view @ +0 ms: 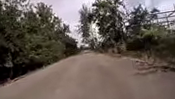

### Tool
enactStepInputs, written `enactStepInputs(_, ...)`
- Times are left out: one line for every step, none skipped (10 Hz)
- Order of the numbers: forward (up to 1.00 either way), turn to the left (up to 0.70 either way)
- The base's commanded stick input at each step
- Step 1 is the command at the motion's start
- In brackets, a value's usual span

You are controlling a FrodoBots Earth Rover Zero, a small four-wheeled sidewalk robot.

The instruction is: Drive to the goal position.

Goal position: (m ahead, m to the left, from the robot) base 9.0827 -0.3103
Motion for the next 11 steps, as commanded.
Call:
enactStepInputs(0.70,0.00)
enactStepInputs(0.70,0.00)
enactStepInputs(0.70,0.00)
enactStepInputs(0.70,0.00)
enactStepInputs(0.70,0.00)
enactStepInputs(0.70,0.00)
enactStepInputs(0.70,0.00)
enactStepInputs(0.70,0.00)
enactStepInputs(0.70,0.00)
enactStepInputs(0.70,0.00)
enactStepInputs(0.70,0.00)
